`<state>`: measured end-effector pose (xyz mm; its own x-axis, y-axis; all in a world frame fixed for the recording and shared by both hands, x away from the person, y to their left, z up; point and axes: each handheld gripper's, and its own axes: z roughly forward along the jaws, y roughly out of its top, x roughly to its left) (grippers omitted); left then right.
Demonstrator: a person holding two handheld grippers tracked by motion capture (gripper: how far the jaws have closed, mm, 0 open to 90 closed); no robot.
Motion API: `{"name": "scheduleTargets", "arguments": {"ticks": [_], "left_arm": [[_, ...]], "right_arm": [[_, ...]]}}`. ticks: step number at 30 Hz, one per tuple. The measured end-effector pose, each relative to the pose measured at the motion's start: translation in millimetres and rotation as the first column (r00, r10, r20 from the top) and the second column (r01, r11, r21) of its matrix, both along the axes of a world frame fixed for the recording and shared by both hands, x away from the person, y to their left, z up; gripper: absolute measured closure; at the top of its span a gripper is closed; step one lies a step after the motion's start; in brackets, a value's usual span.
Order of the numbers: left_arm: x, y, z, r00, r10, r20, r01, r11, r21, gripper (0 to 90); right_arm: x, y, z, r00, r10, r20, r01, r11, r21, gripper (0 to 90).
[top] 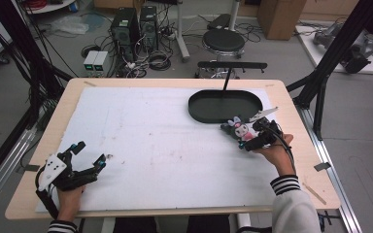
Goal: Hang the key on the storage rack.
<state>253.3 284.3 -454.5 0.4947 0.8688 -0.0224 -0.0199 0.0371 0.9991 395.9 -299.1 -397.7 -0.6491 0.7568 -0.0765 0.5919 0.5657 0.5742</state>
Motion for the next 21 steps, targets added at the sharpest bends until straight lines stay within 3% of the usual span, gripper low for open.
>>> {"name": "scheduleTargets", "arguments": {"ticks": [14,18,21], "left_arm": [[0.0,0.1,0.0,1.0,0.0,-0.001,0.0,1.0,0.001,12.2],[0.0,0.1,0.0,1.0,0.0,-0.003,0.0,1.0,-0.001,12.2],[0.0,0.0,0.0,1.0,0.0,-0.003,0.0,1.0,-0.001,12.2]], "right_arm": [[9.9,-1.4,-12.7,0.9954,-0.027,-0.092,0.024,0.999,-0.029,5.8],[10.1,0.4,-12.5,0.9951,-0.01,-0.098,0.006,0.999,-0.043,16.3],[10.8,1.3,-12.4,0.9958,-0.008,-0.092,0.005,0.999,-0.041,18.0]]}}
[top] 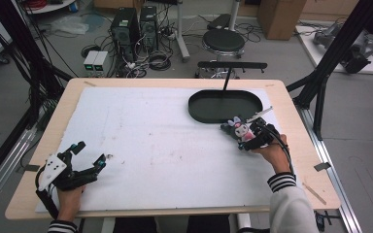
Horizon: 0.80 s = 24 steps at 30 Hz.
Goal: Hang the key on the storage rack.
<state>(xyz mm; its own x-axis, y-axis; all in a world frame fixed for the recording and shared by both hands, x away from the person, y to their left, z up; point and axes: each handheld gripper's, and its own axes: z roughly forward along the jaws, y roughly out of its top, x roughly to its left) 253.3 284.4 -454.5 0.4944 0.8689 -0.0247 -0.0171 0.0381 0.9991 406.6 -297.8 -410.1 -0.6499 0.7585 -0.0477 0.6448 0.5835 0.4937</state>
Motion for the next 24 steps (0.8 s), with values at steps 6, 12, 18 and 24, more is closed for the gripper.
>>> {"name": "scheduleTargets", "arguments": {"ticks": [6,12,18,24], "left_arm": [[0.0,-0.1,0.0,1.0,0.0,0.001,0.0,1.0,0.0,12.2],[0.0,0.1,0.0,1.0,0.0,0.0,0.0,1.0,0.0,12.2],[0.0,0.0,0.0,1.0,0.0,0.0,0.0,1.0,0.0,12.2],[0.1,-0.1,0.0,1.0,0.0,-0.001,0.0,1.0,-0.001,12.2]], "right_arm": [[2.2,0.1,-2.2,0.9997,-0.013,-0.019,0.013,1.0,-0.009,25.9],[1.9,1.5,-1.3,0.9996,-0.018,-0.023,0.018,1.0,-0.021,49.8],[1.3,-0.4,-0.4,0.9992,-0.03,-0.027,0.03,1.0,-0.004,52.8],[0.5,-1.7,2.2,0.9995,-0.025,-0.021,0.026,0.999,0.034,53.2]]}}
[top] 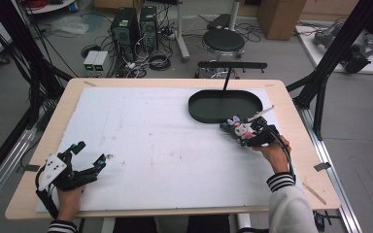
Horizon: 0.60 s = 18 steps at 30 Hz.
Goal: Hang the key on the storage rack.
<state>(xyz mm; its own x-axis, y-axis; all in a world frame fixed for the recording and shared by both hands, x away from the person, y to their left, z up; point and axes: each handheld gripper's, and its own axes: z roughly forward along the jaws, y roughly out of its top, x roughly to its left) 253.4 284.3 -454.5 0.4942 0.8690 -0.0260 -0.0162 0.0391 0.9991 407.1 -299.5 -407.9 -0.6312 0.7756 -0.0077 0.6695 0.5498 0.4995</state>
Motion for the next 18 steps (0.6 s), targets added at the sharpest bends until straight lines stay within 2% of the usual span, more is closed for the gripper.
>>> {"name": "scheduleTargets", "arguments": {"ticks": [4,11,18], "left_arm": [[0.0,0.3,0.1,1.0,-0.002,0.0,0.002,1.0,0.006,12.2],[0.0,0.3,0.1,1.0,-0.002,0.0,0.002,1.0,0.007,12.2],[0.0,0.0,0.1,1.0,-0.002,0.001,0.002,1.0,0.004,12.2]], "right_arm": [[-1.7,-1.3,3.0,1.0,0.003,0.003,-0.003,1.0,0.028,53.3],[-5.1,-6.6,10.9,0.9994,-0.013,0.031,0.009,0.993,0.12,53.3],[-7.3,-7.2,28.8,0.9954,-0.033,0.09,0.02,0.989,0.147,53.3]]}}
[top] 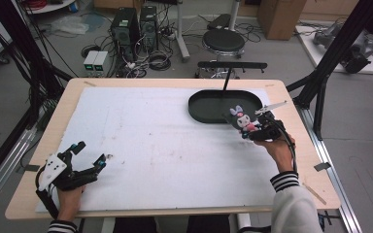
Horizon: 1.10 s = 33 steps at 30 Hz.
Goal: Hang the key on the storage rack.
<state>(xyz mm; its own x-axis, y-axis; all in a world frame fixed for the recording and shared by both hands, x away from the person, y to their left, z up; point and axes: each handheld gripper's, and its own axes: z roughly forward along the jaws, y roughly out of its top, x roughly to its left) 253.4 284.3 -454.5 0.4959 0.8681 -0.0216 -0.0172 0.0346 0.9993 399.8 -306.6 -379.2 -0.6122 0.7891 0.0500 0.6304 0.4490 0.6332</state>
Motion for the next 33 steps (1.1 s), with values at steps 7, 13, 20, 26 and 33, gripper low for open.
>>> {"name": "scheduleTargets", "arguments": {"ticks": [7,13,20,26,33], "left_arm": [[0.0,0.3,0.0,1.0,0.001,-0.001,-0.001,1.0,0.002,12.2],[0.0,0.3,0.0,1.0,0.0,-0.001,0.0,1.0,0.002,12.2],[0.0,0.3,0.0,1.0,0.001,-0.001,-0.001,1.0,0.002,12.2],[0.1,0.2,-0.1,1.0,0.001,0.0,-0.001,1.0,-0.001,12.2],[0.1,0.2,-0.1,1.0,0.002,-0.001,-0.002,1.0,-0.005,12.2]], "right_arm": [[-0.4,-2.2,16.2,0.9973,-0.027,0.069,0.023,0.998,0.063,53.3],[0.7,-9.3,30.2,0.9901,-0.075,0.119,0.061,0.99,0.124,53.3],[4.7,-15.7,45.8,0.979,-0.123,0.163,0.093,0.979,0.182,53.3],[9.2,-16.4,59.0,0.9684,-0.155,0.195,0.113,0.97,0.213,53.3],[19.0,-15.9,74.0,0.9604,-0.179,0.214,0.128,0.965,0.231,53.3]]}}
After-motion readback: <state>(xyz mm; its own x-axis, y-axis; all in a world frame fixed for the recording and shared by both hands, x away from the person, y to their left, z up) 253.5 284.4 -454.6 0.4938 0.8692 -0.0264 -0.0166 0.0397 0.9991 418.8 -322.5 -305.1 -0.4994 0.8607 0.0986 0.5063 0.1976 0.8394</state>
